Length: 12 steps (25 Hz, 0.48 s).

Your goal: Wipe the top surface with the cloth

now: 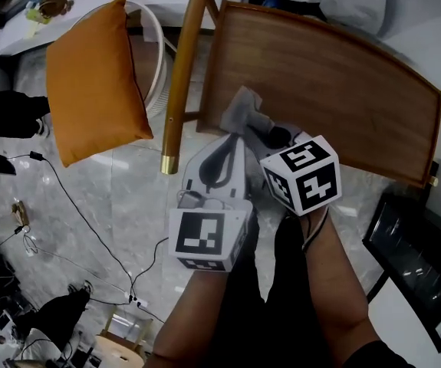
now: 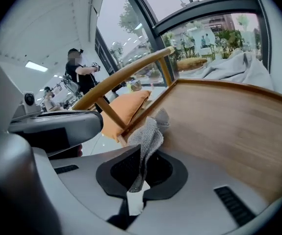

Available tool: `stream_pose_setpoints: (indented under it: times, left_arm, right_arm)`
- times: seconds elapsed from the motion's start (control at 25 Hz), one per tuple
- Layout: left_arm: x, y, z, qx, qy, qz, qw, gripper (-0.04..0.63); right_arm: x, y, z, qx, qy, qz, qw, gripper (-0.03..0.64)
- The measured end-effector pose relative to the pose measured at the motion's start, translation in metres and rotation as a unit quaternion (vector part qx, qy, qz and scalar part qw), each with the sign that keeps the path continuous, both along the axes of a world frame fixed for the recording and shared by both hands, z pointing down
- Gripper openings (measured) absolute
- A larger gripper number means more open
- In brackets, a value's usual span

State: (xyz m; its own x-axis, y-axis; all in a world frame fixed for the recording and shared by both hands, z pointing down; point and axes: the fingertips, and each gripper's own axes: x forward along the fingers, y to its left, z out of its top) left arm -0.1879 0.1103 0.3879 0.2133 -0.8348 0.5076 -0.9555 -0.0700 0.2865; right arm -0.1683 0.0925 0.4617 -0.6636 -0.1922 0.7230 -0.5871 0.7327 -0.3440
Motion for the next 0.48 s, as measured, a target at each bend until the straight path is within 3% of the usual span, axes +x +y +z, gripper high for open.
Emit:
stream_pose_setpoints:
  times: [0.48]
  left_arm:
    - [0.095,-0.013,0.034,-0.032,0.010,0.052,0.9981,0.011]
  right_arm:
    - [0.129,-0.010,0.002,0.019,0.047,0.067,0.996,0.029]
